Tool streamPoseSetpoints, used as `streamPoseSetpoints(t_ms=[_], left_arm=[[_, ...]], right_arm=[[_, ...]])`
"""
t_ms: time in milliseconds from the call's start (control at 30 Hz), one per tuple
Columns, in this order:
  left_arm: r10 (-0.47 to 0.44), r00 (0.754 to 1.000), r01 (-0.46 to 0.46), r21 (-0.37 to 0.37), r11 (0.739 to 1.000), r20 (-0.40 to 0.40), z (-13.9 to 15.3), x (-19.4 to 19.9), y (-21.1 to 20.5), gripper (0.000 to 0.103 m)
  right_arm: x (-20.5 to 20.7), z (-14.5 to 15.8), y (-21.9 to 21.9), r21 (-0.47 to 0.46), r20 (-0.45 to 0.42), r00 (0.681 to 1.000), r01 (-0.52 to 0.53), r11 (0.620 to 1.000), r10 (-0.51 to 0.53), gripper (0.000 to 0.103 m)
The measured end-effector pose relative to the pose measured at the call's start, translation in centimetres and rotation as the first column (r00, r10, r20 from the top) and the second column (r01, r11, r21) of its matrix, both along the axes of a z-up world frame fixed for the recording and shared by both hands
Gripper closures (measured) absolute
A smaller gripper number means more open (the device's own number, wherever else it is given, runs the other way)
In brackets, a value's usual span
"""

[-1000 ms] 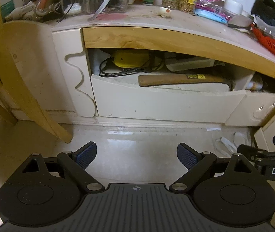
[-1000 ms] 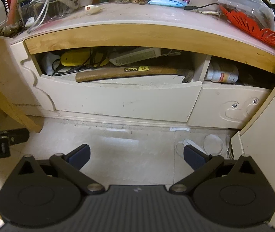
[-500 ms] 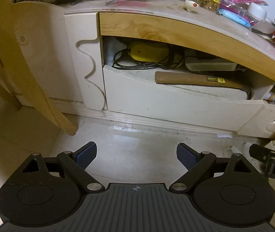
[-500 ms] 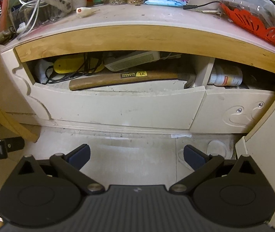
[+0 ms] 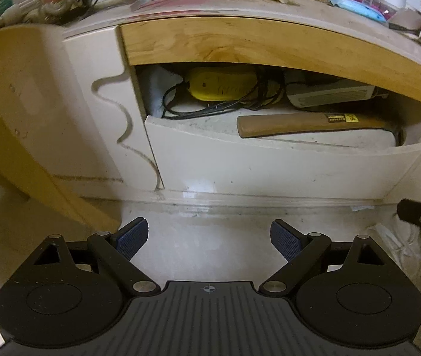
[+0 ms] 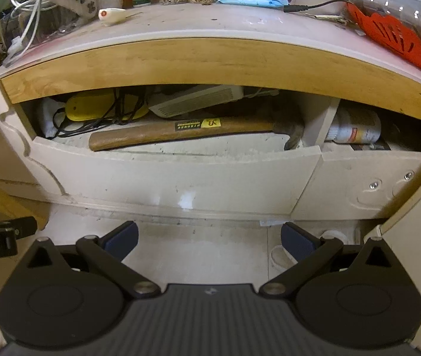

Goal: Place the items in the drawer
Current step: 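Move the left tool toward the white drawer front and roll it sideways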

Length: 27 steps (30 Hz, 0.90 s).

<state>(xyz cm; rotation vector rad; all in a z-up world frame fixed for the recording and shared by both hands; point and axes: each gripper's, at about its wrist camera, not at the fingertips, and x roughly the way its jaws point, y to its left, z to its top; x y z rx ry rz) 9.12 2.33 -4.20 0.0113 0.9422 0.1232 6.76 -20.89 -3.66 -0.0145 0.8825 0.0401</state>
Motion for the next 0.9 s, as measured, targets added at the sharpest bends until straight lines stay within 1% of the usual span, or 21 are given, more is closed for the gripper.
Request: streamPoseSetpoints(t_ms=[267, 333, 500, 600, 900], left_arm=[[0.028, 0.999, -0.028, -0.003, 1.0, 0.025, -1.1, 3.0, 0.4, 0.012], [0.027, 0.999, -0.027, 0.008, 1.0, 0.035, -1.4, 3.7, 0.5, 0.012], [0.019, 0.999, -0.022, 0.047, 0.999, 0.046, -2.2, 5.6, 1.2, 0.013], [0.01, 0.999, -0.012, 0.055, 0.998, 0.051, -2.6, 6.6, 1.8, 0.012], [-0.027, 0.997, 0.022, 0.065, 0.998, 0.071, -4.1, 8.7, 2.1, 0.012]], right_arm=[[2.7, -1.4, 0.1, -0.039, 0.01, 1.0, -0.022, 0.999, 0.023, 0.0], [3.3, -1.8, 0.1, -0.051, 0.018, 0.999, -0.027, 0.998, 0.028, 0.0], [4.8, -2.8, 0.0, -0.093, 0.041, 0.998, -0.047, 0.995, 0.051, 0.0], [5.6, -3.6, -0.1, -0.134, 0.056, 0.996, -0.06, 0.989, 0.068, 0.0], [8.1, -5.0, -1.1, -0.202, 0.093, 0.994, -0.037, 0.979, 0.056, 0.0]])
